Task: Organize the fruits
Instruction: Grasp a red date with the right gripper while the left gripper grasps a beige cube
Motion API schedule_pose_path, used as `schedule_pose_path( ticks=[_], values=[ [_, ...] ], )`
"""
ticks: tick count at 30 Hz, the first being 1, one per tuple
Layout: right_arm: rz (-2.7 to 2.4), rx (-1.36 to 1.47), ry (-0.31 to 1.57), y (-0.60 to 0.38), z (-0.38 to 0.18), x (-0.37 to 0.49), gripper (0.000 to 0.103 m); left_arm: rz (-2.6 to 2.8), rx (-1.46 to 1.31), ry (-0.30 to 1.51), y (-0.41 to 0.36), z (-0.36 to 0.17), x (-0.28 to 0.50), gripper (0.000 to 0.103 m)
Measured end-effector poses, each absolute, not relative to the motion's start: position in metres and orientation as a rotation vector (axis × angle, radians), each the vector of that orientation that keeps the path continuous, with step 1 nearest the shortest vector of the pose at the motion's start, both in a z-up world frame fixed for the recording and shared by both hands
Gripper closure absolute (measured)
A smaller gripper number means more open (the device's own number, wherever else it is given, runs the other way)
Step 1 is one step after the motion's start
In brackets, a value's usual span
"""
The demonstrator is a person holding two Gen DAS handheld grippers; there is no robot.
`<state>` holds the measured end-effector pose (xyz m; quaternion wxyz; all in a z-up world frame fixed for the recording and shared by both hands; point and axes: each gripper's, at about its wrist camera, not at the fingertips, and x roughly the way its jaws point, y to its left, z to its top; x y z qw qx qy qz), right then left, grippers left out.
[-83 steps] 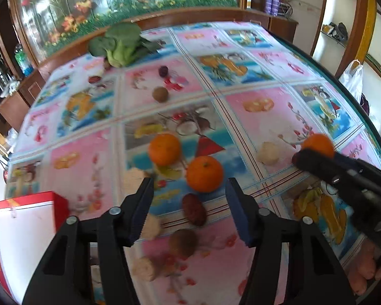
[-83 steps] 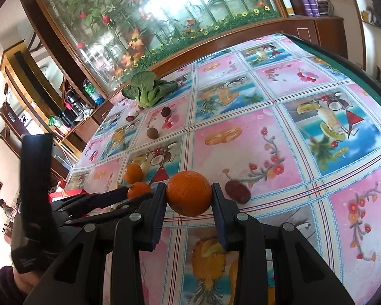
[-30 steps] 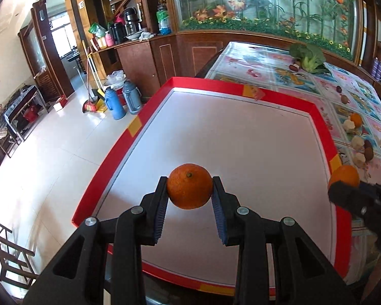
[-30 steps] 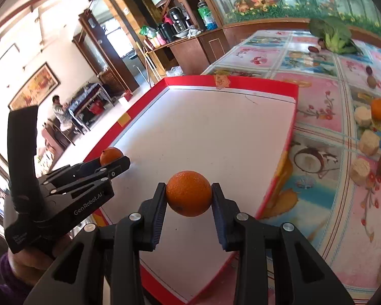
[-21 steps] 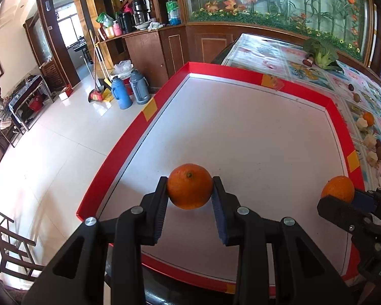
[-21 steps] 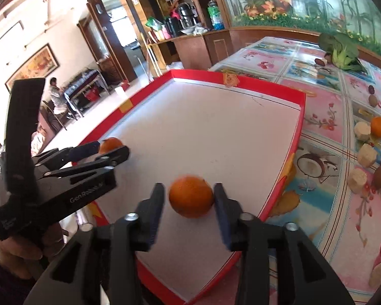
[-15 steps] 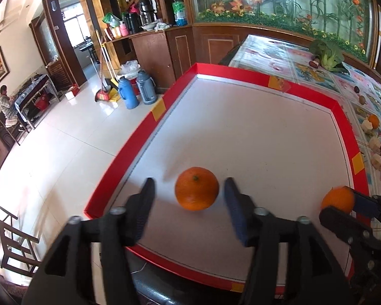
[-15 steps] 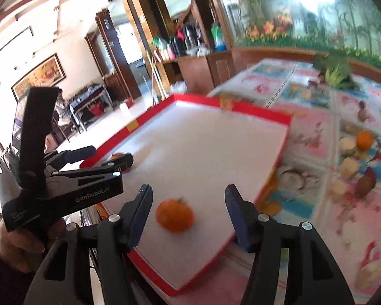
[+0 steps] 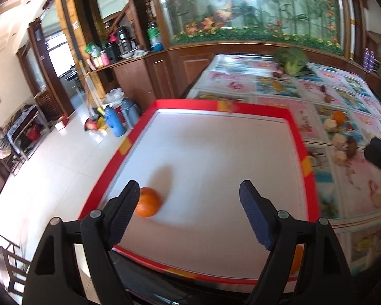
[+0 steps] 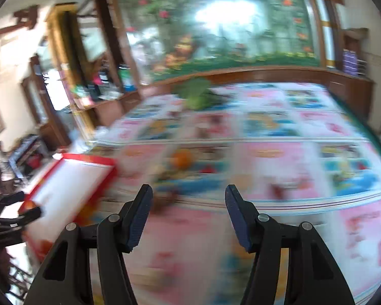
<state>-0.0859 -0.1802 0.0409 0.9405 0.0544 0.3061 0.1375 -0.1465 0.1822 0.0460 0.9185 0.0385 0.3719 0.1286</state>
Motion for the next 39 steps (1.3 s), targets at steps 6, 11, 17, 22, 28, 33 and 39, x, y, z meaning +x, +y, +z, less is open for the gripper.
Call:
schedule_pose_path(
  ticks=[6, 11, 17, 22, 28, 33, 39],
  values=[
    [0.173, 0.160, 0.742, -0.240, 0.022, -0.055, 0.047, 0.068, 0.140, 0.774, 0.118, 0.053, -0.137, 0.018],
    [0.217, 0.157, 0.804, -0.233, 0.013, -0.039, 0.065, -0.121, 0.172, 0.832, 0.062, 0.045, -0.130, 0.018],
    [0.161, 0.077, 0.833, -0.229, 0.003, -0.032, 0.073, -0.278, 0.213, 0.904, 0.009, 0.029, -0.123, 0.018],
    [0.172, 0.082, 0.862, -0.231, -0.001, -0.029, 0.085, -0.384, 0.230, 0.944, -0.019, 0.017, -0.114, 0.018],
    [0.163, 0.105, 0.862, -0.234, 0.000, -0.031, 0.085, -0.460, 0.237, 0.979, -0.038, 0.007, -0.104, 0.033],
    [0.161, 0.107, 0.861, -0.234, 0.001, -0.032, 0.085, -0.504, 0.274, 1.015, -0.053, -0.004, -0.101, 0.051],
    [0.171, 0.113, 0.828, -0.234, 0.006, -0.037, 0.085, -0.497, 0.255, 0.996, -0.049, -0.003, -0.102, 0.064]
  ],
)
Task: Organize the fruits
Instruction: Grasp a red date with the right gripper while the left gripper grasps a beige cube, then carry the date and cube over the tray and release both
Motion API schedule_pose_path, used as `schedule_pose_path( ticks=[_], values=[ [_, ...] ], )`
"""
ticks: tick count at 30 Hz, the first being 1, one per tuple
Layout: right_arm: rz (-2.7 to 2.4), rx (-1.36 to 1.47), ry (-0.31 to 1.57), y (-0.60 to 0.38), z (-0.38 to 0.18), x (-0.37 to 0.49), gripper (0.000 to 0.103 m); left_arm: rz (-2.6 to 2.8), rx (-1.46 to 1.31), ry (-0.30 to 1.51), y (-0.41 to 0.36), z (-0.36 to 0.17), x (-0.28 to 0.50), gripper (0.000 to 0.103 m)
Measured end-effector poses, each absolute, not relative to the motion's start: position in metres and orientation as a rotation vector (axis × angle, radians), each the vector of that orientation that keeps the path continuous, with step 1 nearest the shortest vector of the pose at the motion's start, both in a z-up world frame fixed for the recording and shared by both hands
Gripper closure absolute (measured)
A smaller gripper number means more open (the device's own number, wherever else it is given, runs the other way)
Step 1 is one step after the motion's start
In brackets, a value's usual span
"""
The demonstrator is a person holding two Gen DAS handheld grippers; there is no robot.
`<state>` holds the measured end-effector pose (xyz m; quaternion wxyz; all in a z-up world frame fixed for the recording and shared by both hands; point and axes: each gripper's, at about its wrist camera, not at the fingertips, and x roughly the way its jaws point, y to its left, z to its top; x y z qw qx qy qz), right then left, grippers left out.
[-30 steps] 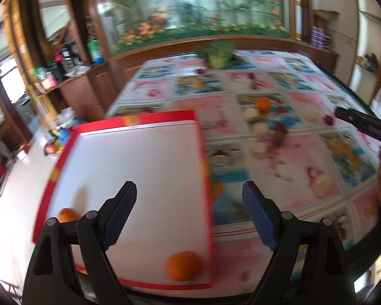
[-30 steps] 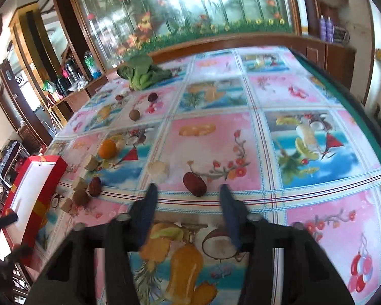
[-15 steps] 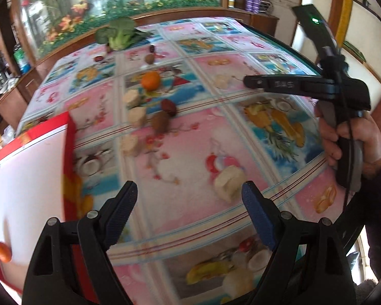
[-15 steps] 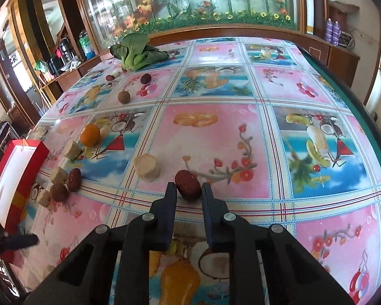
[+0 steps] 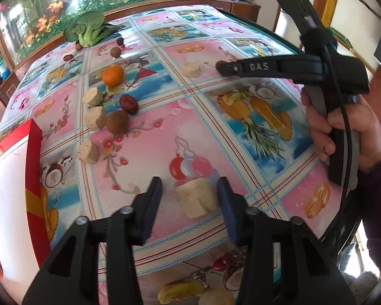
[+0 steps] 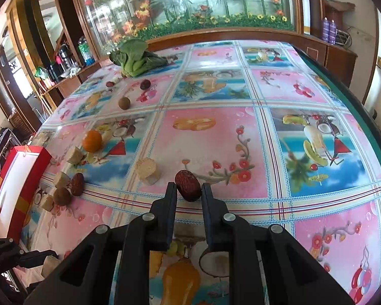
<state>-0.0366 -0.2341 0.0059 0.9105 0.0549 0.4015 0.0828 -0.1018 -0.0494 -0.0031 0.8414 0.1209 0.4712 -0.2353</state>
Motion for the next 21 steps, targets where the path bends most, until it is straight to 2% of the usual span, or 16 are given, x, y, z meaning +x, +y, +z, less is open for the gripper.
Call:
schedule_pose_path(
  ticks=[2, 6, 12, 21],
  values=[
    [0.180, 0.110, 0.789, -0.233, 0.011, -0.041, 0.085, -0.486, 0.245, 0.987, -0.046, -0.003, -0.101, 0.071],
    [0.209, 0.090, 0.712, -0.225, 0.020, -0.051, 0.085, -0.475, 0.208, 0.979, -0.041, -0.004, -0.102, 0.071],
    [0.322, 0.167, 0.713, -0.195, 0.027, -0.049, 0.086, -0.359, 0.150, 0.896, -0.010, 0.021, -0.106, 0.071],
    [0.653, 0.267, 0.730, -0.063, 0.038, -0.056, 0.086, -0.074, 0.067, 0.746, 0.093, 0.079, -0.107, 0.071]
  ],
)
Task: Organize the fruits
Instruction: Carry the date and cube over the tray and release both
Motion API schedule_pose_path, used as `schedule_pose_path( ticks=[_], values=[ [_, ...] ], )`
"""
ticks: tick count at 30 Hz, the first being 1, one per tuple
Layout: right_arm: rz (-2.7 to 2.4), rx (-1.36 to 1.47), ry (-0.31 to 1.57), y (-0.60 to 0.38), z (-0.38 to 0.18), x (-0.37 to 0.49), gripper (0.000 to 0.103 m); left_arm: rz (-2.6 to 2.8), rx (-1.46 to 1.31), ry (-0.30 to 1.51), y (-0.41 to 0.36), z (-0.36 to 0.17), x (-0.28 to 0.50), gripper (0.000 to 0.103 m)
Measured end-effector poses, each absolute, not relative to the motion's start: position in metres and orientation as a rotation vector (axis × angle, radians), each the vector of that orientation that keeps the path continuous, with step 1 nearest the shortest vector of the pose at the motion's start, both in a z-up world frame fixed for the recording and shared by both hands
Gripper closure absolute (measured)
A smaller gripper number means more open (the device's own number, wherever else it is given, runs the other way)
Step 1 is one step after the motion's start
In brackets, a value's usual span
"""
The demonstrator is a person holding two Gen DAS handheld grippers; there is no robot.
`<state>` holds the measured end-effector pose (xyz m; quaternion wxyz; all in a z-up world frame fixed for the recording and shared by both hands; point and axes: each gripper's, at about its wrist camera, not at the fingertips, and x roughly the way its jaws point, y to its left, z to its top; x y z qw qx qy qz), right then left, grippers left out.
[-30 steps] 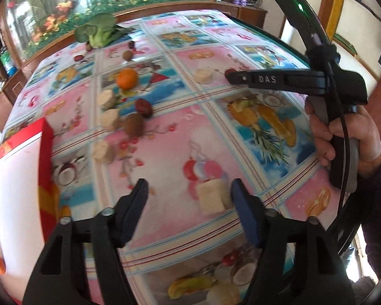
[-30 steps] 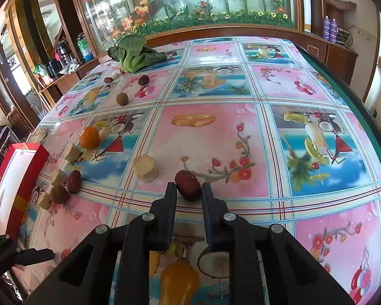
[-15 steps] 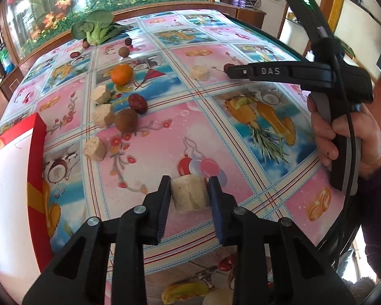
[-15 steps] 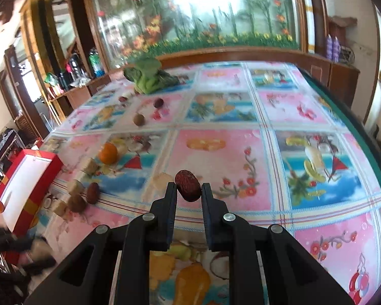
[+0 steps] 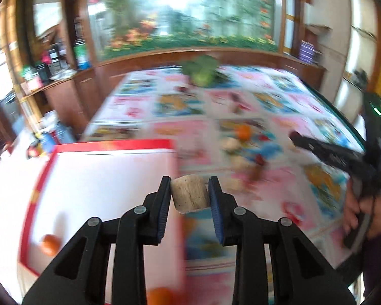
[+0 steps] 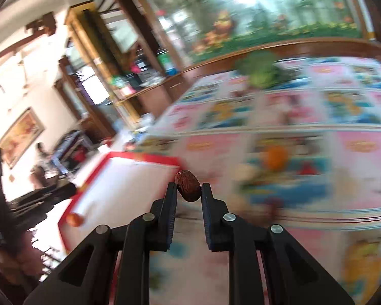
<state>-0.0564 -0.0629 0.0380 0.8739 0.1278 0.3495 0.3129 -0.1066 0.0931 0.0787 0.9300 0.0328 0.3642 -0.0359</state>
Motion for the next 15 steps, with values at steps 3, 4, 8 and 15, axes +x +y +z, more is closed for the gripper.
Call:
schedule_pose_path(
  ticks=[3, 4, 8, 15],
  values=[
    [0.729, 0.244, 0.754, -0.018, 0.039, -0.062, 0.086, 0.031, 0.025, 0.746, 0.140, 0.083, -0.104, 0.071],
    [0.753, 0.224, 0.768, 0.000, 0.038, -0.065, 0.086, 0.064, 0.012, 0.747, 0.156, 0.083, -0.104, 0.071],
    [0.796, 0.142, 0.800, 0.044, 0.038, -0.073, 0.086, 0.171, -0.032, 0.753, 0.203, 0.077, -0.109, 0.071],
    [0.769, -0.016, 0.887, 0.089, 0.027, -0.074, 0.086, 0.285, -0.077, 0.824, 0.262, 0.051, -0.102, 0.071]
  ],
)
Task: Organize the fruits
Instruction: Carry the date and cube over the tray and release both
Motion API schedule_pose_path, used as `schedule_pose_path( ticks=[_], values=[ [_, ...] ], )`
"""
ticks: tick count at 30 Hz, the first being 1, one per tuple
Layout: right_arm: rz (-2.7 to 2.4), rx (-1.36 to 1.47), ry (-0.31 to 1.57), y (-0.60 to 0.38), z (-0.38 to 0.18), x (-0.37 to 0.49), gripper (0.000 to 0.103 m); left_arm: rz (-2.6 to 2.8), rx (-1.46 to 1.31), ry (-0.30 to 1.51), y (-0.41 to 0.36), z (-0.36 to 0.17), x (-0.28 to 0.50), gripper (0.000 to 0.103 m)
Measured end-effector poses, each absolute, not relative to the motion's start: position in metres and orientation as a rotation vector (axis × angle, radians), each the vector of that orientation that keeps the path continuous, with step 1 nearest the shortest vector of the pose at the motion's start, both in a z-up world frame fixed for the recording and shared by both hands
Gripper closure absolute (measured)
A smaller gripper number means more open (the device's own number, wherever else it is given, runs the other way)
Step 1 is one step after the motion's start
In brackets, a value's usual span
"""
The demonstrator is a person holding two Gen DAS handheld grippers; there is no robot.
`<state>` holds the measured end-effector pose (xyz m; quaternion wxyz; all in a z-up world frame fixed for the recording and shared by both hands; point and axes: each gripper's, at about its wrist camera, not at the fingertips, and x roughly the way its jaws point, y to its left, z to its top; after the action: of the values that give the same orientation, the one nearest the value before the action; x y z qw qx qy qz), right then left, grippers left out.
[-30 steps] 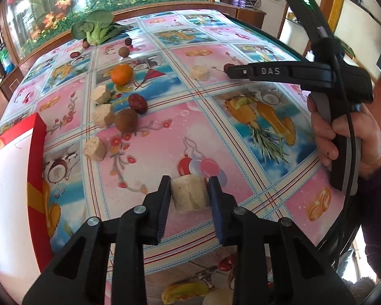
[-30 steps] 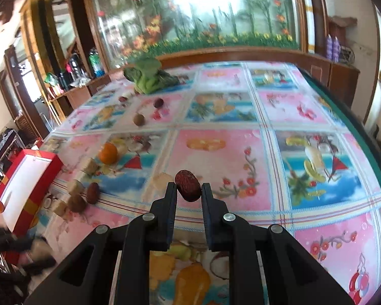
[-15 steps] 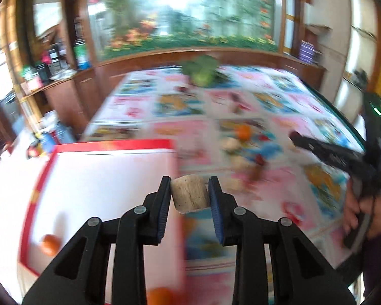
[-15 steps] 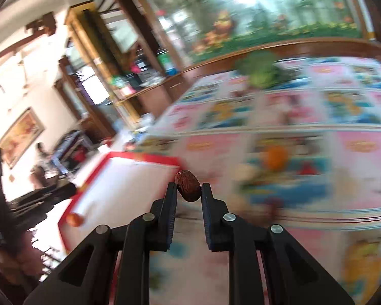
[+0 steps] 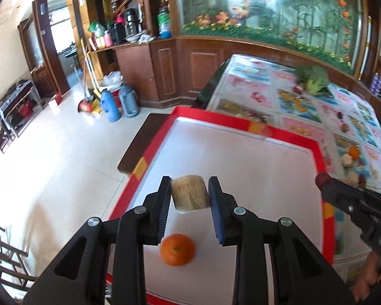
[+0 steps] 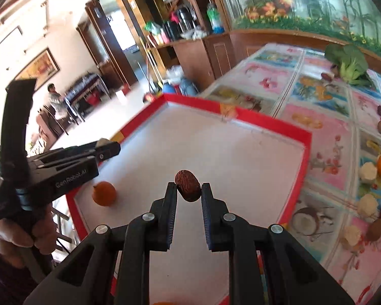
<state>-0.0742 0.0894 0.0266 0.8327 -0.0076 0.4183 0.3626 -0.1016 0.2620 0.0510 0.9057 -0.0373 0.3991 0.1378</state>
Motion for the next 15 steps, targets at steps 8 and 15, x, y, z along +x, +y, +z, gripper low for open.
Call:
schedule_pose_path(
  ticks=[8, 15],
  values=[
    [0.761, -0.068, 0.985, 0.098, 0.007, -0.082, 0.084, 0.307, -0.092, 0.886, 0.285, 0.031, -0.093, 0.071],
    [0.761, -0.045, 0.989, 0.086, 0.012, -0.084, 0.059, 0.314, -0.092, 0.930, 0.285, 0.019, -0.095, 0.071]
  ],
)
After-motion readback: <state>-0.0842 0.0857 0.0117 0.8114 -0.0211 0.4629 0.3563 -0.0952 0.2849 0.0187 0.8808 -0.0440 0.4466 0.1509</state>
